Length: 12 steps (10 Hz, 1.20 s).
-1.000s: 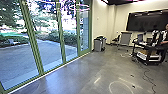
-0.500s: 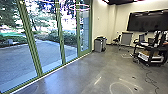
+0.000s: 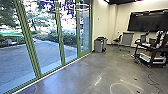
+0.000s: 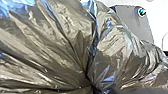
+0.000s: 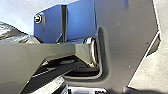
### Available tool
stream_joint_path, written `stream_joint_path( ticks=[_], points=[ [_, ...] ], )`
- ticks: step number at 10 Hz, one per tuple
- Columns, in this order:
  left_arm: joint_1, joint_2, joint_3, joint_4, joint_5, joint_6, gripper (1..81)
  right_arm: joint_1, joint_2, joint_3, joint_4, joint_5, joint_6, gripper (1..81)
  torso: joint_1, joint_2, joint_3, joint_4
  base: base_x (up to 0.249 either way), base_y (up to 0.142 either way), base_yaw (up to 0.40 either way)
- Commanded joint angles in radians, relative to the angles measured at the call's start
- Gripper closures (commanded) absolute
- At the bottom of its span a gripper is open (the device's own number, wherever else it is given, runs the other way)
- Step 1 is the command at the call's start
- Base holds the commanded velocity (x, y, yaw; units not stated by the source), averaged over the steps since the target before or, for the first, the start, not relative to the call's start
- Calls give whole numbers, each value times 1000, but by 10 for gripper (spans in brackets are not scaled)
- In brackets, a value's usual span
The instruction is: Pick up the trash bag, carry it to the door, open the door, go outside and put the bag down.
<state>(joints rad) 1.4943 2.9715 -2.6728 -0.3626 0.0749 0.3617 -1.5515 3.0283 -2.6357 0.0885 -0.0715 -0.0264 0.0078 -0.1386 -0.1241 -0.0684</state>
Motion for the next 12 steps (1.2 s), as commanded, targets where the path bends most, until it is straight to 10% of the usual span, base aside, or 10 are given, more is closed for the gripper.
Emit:
stream_joint_path(
  ticks=[1, 12],
  points=[
    [-53, -9, 2, 2, 66, 0, 811, 50, 11, 7, -4, -60, -6, 10, 0, 0, 0, 0, 158, 0, 0],
    [-53, 5, 2, 4, 68, 0, 811, 47, 95, -93, -12, -62, -10, 10, 0, 0, 0, 0, 157, -24, 0]
  ],
)
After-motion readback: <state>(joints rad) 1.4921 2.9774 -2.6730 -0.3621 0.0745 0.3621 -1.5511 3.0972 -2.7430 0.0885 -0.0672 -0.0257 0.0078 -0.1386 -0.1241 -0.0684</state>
